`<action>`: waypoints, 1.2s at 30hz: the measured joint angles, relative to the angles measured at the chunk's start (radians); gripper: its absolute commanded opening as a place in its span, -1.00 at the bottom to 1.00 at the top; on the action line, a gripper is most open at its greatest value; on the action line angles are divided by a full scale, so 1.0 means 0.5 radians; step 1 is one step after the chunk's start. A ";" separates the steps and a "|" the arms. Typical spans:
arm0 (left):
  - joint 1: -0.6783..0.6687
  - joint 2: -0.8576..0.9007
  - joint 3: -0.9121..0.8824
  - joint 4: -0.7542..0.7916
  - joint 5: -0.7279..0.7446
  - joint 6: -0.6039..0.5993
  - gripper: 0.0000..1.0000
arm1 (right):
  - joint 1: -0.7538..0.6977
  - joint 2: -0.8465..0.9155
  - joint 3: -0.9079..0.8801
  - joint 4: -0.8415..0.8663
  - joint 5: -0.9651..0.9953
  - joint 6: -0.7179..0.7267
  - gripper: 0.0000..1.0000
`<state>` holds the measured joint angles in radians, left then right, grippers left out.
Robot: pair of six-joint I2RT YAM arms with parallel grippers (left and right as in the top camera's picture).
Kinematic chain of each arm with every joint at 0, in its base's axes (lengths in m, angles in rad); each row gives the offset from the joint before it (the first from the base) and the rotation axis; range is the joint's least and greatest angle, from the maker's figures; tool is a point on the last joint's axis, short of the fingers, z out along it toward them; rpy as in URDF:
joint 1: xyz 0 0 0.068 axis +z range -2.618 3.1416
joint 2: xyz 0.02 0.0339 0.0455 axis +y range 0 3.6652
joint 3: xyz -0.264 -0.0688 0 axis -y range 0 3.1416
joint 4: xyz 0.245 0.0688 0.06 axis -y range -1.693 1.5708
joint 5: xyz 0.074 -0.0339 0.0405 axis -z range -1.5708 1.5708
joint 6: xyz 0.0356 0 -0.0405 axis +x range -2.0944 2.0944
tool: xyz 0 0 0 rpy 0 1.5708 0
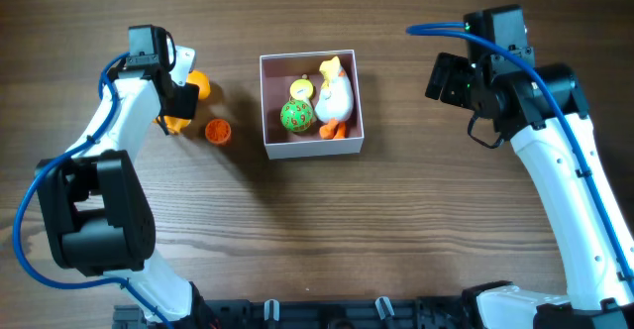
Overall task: Pack container
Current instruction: 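Lift the orange dinosaur with left gripper and carry it over the box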
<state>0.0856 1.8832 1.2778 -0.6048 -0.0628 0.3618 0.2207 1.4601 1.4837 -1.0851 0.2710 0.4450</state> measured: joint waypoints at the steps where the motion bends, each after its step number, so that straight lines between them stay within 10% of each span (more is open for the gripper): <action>1: 0.000 0.000 0.000 0.001 0.000 0.001 -0.75 | 0.000 0.000 0.000 0.000 0.000 0.000 0.99; 12: -0.095 -0.017 0.120 -0.011 -0.001 -0.020 -0.92 | 0.000 0.000 0.000 0.001 0.000 0.000 0.99; 24: -0.897 -0.813 0.402 -0.201 0.015 -0.063 -0.92 | 0.000 0.000 0.000 0.001 0.000 0.000 0.99; 36: -1.022 -0.448 0.401 -0.247 0.221 -0.251 -0.92 | 0.000 0.000 0.000 0.000 0.000 0.000 0.99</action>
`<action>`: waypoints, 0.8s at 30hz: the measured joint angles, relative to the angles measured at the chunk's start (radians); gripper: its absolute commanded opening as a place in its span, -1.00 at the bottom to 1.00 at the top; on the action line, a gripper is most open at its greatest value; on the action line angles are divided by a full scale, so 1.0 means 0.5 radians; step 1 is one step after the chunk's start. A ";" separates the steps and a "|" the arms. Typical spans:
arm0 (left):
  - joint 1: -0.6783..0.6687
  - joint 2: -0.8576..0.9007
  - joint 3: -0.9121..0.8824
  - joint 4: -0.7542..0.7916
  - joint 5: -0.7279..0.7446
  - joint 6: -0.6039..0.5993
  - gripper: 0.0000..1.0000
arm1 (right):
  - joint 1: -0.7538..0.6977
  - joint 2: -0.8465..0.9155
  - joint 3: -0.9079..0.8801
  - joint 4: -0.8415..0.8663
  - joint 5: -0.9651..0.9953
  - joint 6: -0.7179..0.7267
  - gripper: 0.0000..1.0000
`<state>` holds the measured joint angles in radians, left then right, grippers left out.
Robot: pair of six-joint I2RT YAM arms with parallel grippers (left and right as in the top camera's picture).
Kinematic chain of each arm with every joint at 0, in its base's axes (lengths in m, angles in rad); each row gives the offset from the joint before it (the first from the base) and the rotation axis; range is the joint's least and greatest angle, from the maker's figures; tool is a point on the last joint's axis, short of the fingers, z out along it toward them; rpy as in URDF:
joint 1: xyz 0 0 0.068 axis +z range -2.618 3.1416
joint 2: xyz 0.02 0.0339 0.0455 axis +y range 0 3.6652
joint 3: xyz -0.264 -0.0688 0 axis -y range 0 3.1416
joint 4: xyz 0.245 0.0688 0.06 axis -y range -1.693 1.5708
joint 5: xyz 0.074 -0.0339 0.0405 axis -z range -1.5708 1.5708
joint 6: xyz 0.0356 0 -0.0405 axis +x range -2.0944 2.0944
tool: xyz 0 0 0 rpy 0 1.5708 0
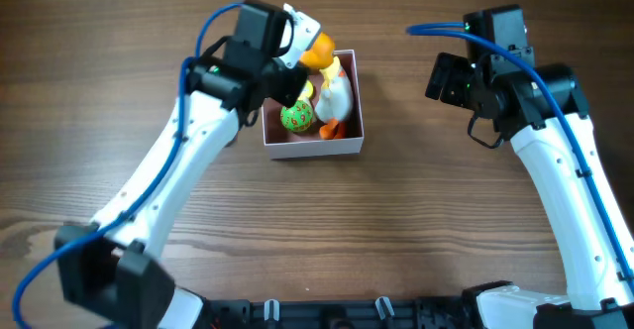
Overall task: Pack container
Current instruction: 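Lift the orange dinosaur with left gripper and carry it over the box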
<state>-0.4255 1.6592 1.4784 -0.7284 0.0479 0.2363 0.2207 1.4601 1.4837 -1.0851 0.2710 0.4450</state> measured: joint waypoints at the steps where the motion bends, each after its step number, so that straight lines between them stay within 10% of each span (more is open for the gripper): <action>1: 0.000 0.034 0.000 0.015 0.014 -0.006 -0.92 | 0.000 0.000 0.000 0.000 0.000 0.000 0.99; 24: 0.000 0.320 0.000 0.060 0.066 -0.020 -0.92 | 0.000 0.000 0.000 0.000 0.000 0.000 1.00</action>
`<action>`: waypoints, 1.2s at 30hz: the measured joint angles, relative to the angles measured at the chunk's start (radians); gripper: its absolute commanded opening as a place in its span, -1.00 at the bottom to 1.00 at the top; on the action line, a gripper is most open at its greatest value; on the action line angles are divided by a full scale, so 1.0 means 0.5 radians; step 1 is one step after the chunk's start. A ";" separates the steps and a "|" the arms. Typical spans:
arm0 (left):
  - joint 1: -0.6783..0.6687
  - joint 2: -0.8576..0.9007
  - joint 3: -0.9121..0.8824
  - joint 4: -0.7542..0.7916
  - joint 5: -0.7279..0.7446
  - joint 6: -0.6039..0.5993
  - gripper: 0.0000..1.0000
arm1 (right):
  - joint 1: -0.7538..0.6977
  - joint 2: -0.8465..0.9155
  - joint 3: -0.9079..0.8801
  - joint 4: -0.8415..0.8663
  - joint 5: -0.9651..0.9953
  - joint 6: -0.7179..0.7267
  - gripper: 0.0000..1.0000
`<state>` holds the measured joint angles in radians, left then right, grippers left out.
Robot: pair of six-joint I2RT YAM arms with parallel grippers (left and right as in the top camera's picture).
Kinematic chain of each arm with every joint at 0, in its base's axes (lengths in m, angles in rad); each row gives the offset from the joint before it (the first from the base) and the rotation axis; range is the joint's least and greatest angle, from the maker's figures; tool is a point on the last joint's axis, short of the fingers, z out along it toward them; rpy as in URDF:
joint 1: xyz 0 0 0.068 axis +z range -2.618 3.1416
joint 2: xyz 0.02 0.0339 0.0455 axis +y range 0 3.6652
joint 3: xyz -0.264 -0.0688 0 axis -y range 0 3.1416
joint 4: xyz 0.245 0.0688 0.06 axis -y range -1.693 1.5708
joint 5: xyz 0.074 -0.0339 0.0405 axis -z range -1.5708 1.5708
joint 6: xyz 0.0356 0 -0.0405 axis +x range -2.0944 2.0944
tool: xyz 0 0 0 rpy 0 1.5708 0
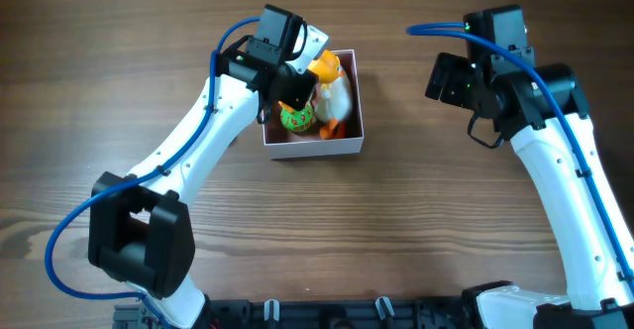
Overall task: Pack container
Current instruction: 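Lift the orange dinosaur with left gripper and carry it over the box, then lower the dinosaur into the box and adjust it with left gripper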
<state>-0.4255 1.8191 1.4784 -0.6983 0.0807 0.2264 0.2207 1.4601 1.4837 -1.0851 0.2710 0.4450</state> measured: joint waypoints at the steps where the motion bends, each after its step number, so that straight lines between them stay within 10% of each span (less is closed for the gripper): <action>1: 0.000 0.000 0.000 -0.005 0.000 -0.001 -0.85 | 0.000 0.000 0.000 0.000 0.000 0.000 1.00; 2: 0.000 0.000 0.000 -0.013 0.000 0.000 -0.34 | 0.000 0.000 0.000 0.000 0.000 0.000 0.99; 3: 0.000 0.000 0.000 -0.018 0.000 0.001 1.00 | 0.000 0.000 0.000 0.000 0.000 0.000 0.99; 17: 0.000 -0.003 0.000 0.034 0.000 -0.004 1.00 | 0.000 0.000 0.000 0.000 0.000 0.000 0.99; 19: 0.000 -0.034 0.000 0.063 0.000 -0.026 0.73 | 0.000 0.000 0.000 0.000 0.000 0.000 0.99; 22: 0.000 -0.124 0.000 0.090 0.014 -0.075 -0.26 | 0.000 0.000 0.000 0.000 0.000 0.000 1.00; 36: -0.047 -0.128 0.000 0.341 0.032 -0.212 -0.43 | 0.000 0.000 0.000 0.001 0.000 0.000 1.00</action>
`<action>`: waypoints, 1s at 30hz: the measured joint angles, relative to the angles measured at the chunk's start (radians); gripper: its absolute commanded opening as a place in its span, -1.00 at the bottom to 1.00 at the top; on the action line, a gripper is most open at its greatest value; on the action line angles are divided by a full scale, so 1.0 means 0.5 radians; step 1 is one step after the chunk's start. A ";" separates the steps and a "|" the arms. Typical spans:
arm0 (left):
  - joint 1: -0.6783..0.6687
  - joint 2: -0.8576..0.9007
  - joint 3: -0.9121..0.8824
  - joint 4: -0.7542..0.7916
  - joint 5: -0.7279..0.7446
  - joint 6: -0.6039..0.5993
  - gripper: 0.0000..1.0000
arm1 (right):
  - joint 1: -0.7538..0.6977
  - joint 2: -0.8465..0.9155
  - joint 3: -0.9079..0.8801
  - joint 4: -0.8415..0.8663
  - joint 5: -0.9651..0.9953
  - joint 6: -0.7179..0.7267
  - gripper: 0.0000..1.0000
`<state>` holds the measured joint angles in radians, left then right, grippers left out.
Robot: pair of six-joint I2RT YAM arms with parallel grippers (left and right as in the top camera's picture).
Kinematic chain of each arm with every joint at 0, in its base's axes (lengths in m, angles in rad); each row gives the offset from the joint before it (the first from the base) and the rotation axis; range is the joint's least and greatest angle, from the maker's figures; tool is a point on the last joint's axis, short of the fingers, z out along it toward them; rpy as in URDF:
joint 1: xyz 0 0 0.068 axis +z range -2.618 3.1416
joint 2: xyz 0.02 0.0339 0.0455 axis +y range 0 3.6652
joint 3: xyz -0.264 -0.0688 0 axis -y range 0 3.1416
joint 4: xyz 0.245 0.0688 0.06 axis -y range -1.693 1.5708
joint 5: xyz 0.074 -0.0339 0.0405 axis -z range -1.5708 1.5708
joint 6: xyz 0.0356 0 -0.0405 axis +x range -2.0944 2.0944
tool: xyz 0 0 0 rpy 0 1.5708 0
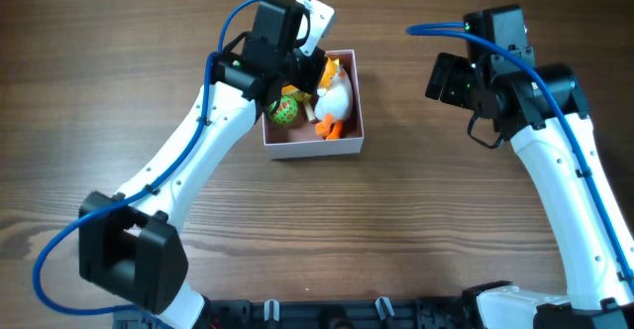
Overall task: Pack container
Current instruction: 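Lower the dinosaur into the box and adjust it with left gripper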
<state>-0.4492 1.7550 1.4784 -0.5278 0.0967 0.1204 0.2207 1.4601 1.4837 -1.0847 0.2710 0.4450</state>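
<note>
A white open box (342, 147) sits at the table's middle back. Inside it lie a green patterned ball (283, 111), a white duck toy (335, 98) and an orange toy (325, 72) at the back of the box, against the duck. My left gripper (300, 68) hangs over the box's back left corner, right beside the orange toy. Its fingers are hidden under the wrist, so I cannot tell whether they still grip the toy. My right gripper (437, 77) hovers to the right of the box, away from it, holding nothing that shows.
The left arm (188, 165) stretches diagonally from the front left to the box and covers the table left of it. The right arm (560, 170) runs along the right side. Brown wooden tabletop (396, 240) surrounds the box.
The left wrist has shifted slightly back and left over the box. The orange toy now lies a little lower in the box, against the white duck. The right arm has not moved.
At first my left gripper was at the far left on an orange toy, beside a small orange piece on the table. Then it held that toy over the box's back edge, then lower inside the box. Now the toy sits among the box's contents.
</note>
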 measured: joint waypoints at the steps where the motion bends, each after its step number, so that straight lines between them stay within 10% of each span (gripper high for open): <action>1: 0.000 0.026 0.000 0.008 -0.014 -0.014 -0.43 | 0.000 0.000 0.000 0.000 0.000 0.000 0.99; 30: 0.008 0.509 0.026 0.087 0.009 -0.119 -0.61 | 0.000 0.000 0.000 -0.001 0.000 0.000 1.00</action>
<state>-0.4454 2.0094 1.4914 -0.4843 0.1013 0.0608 0.2207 1.4601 1.4837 -1.0851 0.2710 0.4450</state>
